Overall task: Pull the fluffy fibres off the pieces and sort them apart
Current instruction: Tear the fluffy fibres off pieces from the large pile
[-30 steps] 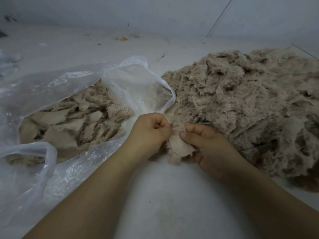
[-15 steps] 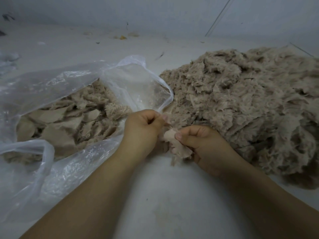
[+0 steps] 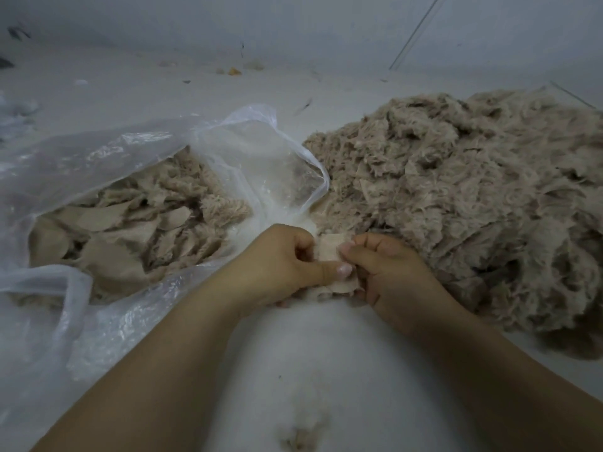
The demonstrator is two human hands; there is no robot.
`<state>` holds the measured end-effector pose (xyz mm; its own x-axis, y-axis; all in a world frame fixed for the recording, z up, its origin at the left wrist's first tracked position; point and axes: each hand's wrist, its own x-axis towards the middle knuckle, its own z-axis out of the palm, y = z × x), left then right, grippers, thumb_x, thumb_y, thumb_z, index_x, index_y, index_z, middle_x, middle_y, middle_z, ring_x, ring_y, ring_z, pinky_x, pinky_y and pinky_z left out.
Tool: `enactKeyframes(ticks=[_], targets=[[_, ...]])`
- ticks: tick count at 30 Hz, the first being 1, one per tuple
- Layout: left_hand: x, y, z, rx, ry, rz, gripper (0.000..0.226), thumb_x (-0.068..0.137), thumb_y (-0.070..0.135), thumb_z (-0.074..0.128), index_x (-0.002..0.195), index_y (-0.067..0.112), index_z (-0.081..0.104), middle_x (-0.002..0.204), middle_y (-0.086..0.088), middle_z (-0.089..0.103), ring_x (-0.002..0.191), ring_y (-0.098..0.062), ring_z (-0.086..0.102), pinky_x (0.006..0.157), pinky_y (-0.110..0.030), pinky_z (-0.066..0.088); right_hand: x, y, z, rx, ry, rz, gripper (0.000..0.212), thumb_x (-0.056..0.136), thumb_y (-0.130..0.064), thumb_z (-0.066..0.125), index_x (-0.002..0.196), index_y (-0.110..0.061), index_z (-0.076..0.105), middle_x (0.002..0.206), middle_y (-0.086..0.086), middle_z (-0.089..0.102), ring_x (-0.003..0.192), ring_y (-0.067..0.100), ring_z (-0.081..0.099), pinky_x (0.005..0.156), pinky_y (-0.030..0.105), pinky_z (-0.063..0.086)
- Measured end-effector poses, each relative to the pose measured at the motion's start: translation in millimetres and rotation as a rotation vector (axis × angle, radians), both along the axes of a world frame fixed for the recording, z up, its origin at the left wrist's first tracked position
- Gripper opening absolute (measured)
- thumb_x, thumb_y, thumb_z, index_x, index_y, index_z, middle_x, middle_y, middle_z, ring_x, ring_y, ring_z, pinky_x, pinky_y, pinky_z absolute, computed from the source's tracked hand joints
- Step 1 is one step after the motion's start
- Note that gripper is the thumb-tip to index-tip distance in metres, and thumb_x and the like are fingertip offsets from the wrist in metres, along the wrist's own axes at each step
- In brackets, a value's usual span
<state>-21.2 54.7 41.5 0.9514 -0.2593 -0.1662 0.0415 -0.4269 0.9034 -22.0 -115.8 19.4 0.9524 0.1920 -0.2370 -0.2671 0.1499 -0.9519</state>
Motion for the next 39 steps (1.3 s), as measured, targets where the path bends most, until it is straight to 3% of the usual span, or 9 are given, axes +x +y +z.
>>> enactKeyframes(ticks=[2,5,10,14,17,20,26,32,39], targets=[[-2,-2,-3,-0.019,0.006,-0.017,0.042,0.079,0.037,0.079,0.074,-0.001,0.062,0.053,-0.013,0.060,0.037,-0.017,0.050,0.036,-0.020,0.036,0,-1,0,0.060,-0.003,0.042,0.012,0.088,-0.018,0.065,0.090,-0.006,0.064,0.080,0.014,0.071,0.067,0.022,0.066,0.061,0.034,0.054],[0,0,-3,-0.042,0.036,-0.025,0.037,0.085,0.034,0.073,0.065,0.006,0.060,0.051,-0.012,0.055,0.035,-0.020,0.048,0.036,-0.018,0.031,0,-2,4,0.072,-0.011,0.110,0.032,0.074,-0.026,0.069,0.098,-0.004,0.067,0.081,0.010,0.072,0.065,0.014,0.065,0.053,0.021,0.053],[-1,-1,1,-0.224,0.144,-0.179,0.022,0.091,0.022,0.066,0.076,0.005,0.064,0.062,-0.013,0.065,0.041,-0.019,0.056,0.036,-0.021,0.042,1,-3,2,0.171,0.008,0.056,0.031,0.076,-0.026,0.066,0.097,-0.003,0.070,0.082,0.014,0.070,0.060,0.016,0.062,0.049,0.018,0.047],[1,6,1,-0.260,0.169,-0.222,0.026,0.080,0.020,0.072,0.062,0.005,0.062,0.051,-0.010,0.060,0.032,-0.015,0.051,0.033,-0.018,0.038,0,-2,2,0.205,0.007,0.020,0.034,0.078,-0.023,0.064,0.103,-0.001,0.067,0.086,0.013,0.072,0.064,0.015,0.066,0.052,0.020,0.053],[1,16,6,-0.152,0.216,-0.465,0.017,0.077,0.013,0.077,0.062,0.010,0.070,0.052,-0.008,0.063,0.033,-0.011,0.052,0.035,-0.017,0.041,2,0,2,0.284,0.058,-0.078,0.016,0.090,-0.013,0.058,0.102,-0.004,0.064,0.080,0.008,0.071,0.055,0.011,0.061,0.047,0.020,0.051],[-4,17,8,0.030,0.256,-0.669,0.008,0.075,0.015,0.080,0.075,0.011,0.072,0.059,-0.004,0.068,0.041,-0.011,0.056,0.041,-0.019,0.044,2,-2,2,0.282,0.040,-0.047,0.025,0.082,-0.018,0.064,0.103,-0.004,0.067,0.084,0.008,0.071,0.057,0.012,0.060,0.047,0.020,0.049],[3,6,-1,-0.137,0.063,-0.072,0.055,0.064,0.062,0.079,0.066,0.011,0.060,0.051,-0.009,0.054,0.031,-0.017,0.040,0.035,-0.016,0.025,0,-2,2,0.096,-0.003,0.063,0.023,0.066,-0.026,0.076,0.083,-0.010,0.074,0.079,0.011,0.072,0.057,0.011,0.061,0.042,0.017,0.044],[3,0,-5,-0.253,0.067,-0.026,0.034,0.087,0.030,0.072,0.077,0.000,0.059,0.042,-0.009,0.050,0.025,-0.015,0.037,0.034,-0.013,0.025,1,-5,2,0.086,-0.024,0.077,0.028,0.089,-0.023,0.060,0.094,0.004,0.064,0.067,0.009,0.062,0.049,0.007,0.051,0.042,0.018,0.044],[3,-1,-4,-0.416,0.201,0.073,0.028,0.082,0.029,0.072,0.080,0.003,0.061,0.041,-0.005,0.043,0.024,-0.013,0.031,0.034,-0.010,0.019,4,-2,2,0.178,0.039,0.063,0.021,0.094,-0.017,0.055,0.096,0.003,0.061,0.056,0.000,0.050,0.044,0.003,0.041,0.040,0.016,0.037]])
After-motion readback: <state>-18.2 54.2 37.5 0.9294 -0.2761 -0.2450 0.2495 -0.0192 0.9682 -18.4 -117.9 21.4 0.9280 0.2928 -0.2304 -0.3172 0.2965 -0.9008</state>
